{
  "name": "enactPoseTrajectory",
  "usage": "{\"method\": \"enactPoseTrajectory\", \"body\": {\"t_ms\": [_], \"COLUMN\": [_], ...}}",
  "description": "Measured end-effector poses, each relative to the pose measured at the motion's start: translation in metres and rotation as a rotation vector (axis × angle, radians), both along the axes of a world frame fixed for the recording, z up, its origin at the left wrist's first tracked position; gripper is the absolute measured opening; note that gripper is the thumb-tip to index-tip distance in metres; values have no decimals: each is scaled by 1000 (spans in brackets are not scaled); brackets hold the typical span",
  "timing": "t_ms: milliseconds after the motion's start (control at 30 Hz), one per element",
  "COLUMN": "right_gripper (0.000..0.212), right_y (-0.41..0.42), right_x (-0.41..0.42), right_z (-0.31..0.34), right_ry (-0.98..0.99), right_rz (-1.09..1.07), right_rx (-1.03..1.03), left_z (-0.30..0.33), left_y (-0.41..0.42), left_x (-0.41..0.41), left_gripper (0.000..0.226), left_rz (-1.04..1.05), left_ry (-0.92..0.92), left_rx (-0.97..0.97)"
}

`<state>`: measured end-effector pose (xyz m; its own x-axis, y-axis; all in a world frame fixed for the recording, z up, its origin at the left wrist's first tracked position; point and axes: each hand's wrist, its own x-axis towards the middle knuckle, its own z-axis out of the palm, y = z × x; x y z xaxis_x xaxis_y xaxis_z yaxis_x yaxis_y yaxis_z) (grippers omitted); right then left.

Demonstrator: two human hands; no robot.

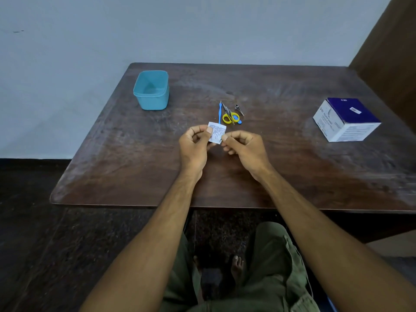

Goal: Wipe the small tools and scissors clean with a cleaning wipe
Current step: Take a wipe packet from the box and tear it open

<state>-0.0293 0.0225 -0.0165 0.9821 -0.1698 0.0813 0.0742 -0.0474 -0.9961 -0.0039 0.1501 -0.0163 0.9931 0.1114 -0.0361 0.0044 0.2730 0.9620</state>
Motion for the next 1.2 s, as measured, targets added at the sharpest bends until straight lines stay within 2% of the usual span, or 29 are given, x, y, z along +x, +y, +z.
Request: {"method": "enactPoseTrajectory", "body": {"t_ms": [133, 333, 433, 500, 733, 867, 1200], "right_gripper": [6, 7, 6, 7, 11, 6, 14], "right_y": [-1, -3, -2, -2, -2, -2, -5], "right_x": [0, -2, -2, -1, 0, 3, 3], "right_z": [-2, -3, -4, -3, 1, 0, 0], "right_ry": [-21, -30, -34, -29, -3, 6, 15], "right_rz": [-1, 2, -12, -10, 34, 31, 29], "right_rx": [4, 24, 28, 17, 30, -8, -21], "left_z": [0, -1, -1, -2, -10, -10, -12], "left_y": [0, 1, 1, 1, -4, -5, -4], "left_x": [-3, -5, -5, -4, -3, -4, -2], "left_gripper": [2, 11, 7, 2, 1, 3, 6], "left_rz": [-10, -27, -31, -14, 66, 95, 17], "left_ry": [-20, -20, -27, -43, -107, -136, -157], "left_rx": [6, 2, 13, 36, 132, 156, 228]}}
